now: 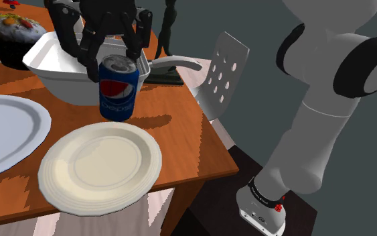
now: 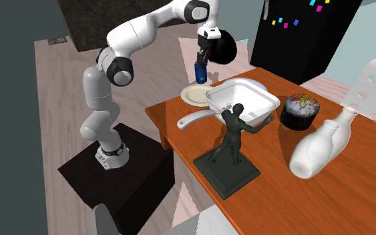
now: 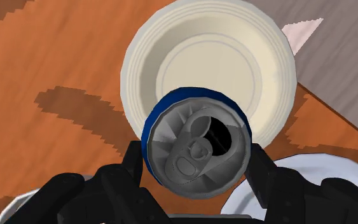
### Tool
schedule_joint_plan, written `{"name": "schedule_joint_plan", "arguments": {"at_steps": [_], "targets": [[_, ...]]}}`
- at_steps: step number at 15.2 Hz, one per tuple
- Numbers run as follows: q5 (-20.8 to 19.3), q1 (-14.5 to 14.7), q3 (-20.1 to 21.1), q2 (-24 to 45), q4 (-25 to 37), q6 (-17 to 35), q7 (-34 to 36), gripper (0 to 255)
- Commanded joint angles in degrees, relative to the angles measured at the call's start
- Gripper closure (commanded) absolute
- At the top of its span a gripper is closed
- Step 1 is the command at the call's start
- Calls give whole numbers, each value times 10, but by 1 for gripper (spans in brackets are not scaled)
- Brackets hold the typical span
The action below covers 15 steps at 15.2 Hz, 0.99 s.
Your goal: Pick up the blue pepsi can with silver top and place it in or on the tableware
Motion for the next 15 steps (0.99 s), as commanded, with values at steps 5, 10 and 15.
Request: {"name": "schedule_joint_plan", "arguments": {"at_steps": [5,10,15], "targets": [[-30,42,6,45,27,8,38,255],[-7,13,7,13,-55,64,30,255],[10,-5,5,-10,-123,113,22,255]]}}
